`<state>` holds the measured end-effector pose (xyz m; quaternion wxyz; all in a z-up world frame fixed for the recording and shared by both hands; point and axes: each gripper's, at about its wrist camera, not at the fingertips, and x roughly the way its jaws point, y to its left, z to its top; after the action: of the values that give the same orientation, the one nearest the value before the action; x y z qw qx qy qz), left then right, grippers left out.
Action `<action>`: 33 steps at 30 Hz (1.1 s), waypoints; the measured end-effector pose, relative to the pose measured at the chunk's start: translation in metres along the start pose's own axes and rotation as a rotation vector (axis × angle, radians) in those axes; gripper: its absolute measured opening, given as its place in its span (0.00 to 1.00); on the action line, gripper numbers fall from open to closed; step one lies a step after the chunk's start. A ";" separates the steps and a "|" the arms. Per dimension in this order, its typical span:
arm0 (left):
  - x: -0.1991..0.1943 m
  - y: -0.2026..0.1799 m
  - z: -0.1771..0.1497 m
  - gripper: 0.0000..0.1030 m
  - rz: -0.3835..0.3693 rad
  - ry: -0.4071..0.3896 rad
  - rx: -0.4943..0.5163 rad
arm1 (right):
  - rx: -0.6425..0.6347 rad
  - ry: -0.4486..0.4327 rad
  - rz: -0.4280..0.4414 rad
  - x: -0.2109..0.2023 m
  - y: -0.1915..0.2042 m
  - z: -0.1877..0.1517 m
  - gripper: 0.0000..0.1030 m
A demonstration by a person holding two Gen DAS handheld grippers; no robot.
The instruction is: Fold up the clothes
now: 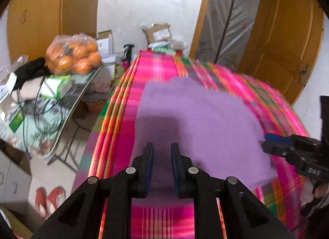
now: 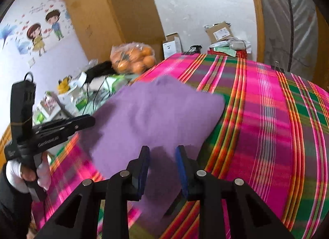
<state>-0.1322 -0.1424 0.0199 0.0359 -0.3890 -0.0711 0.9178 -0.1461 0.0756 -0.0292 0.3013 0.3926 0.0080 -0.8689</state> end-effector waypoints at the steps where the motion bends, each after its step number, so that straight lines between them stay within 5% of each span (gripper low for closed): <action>1: 0.001 -0.002 -0.003 0.16 0.008 0.004 0.005 | -0.004 0.004 -0.009 0.001 0.002 -0.004 0.28; 9: -0.033 -0.013 -0.016 0.17 0.012 -0.021 -0.009 | -0.008 -0.007 -0.047 -0.027 0.015 -0.015 0.28; 22: -0.075 -0.041 -0.105 0.17 0.064 0.029 -0.017 | 0.020 0.056 -0.142 -0.087 0.045 -0.116 0.33; 33: -0.076 -0.052 -0.125 0.38 0.113 0.022 0.003 | -0.007 0.075 -0.242 -0.082 0.050 -0.131 0.36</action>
<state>0.0114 -0.0876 -0.0036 -0.0147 -0.4023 -0.0472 0.9142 0.0112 0.1094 -0.0525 0.1950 0.4201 0.0695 -0.8836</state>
